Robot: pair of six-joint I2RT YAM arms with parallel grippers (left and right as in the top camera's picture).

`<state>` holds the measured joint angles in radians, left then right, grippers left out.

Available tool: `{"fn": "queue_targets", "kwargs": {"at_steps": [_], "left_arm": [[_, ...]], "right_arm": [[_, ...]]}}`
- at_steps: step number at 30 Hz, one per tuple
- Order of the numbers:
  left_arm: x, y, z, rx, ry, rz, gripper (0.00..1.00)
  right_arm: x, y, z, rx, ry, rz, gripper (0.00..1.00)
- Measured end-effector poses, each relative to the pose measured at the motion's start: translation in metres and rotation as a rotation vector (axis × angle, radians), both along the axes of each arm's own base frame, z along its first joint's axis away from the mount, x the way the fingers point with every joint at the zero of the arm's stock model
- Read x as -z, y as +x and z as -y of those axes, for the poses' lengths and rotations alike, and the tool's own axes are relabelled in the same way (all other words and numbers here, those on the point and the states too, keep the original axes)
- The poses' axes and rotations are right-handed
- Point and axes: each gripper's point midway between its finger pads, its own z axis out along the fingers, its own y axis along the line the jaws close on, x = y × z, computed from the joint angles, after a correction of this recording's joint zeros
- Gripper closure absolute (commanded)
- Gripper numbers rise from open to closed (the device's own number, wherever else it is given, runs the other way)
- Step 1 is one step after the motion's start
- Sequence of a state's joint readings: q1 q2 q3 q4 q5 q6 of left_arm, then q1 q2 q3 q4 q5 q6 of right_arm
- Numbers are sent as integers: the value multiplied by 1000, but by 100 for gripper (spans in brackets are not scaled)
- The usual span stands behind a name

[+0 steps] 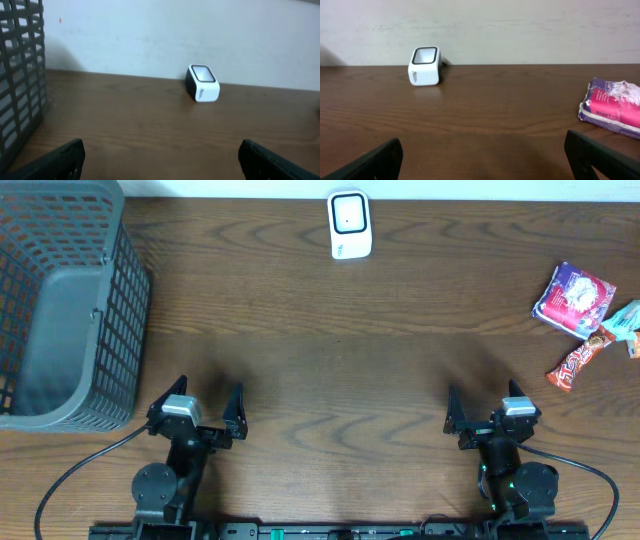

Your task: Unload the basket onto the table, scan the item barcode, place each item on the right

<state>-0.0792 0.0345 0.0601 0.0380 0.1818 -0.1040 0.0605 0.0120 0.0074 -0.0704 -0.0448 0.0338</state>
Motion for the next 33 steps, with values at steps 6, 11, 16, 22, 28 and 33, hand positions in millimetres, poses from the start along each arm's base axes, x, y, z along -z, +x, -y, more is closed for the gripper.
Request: {"fn": "queue_targets", "kwargs": {"at_steps": [6, 11, 16, 22, 28, 33], "left_arm": [[-14, 1, -1, -3, -8, 107, 2], [-22, 1, -6, -26, -9, 141, 2], [-15, 2, -8, -34, 0, 114, 2], [20, 3, -8, -32, 35, -22, 2], [29, 2, -9, -36, 55, -57, 2], [29, 2, -9, -36, 61, -57, 2]], "right_arm": [[0, 0, 0, 0, 0, 0, 1], [0, 0, 0, 0, 0, 0, 1], [0, 0, 0, 0, 0, 0, 1], [0, 0, 0, 0, 0, 0, 1], [0, 0, 0, 0, 0, 0, 1], [0, 0, 0, 0, 0, 0, 1]]}}
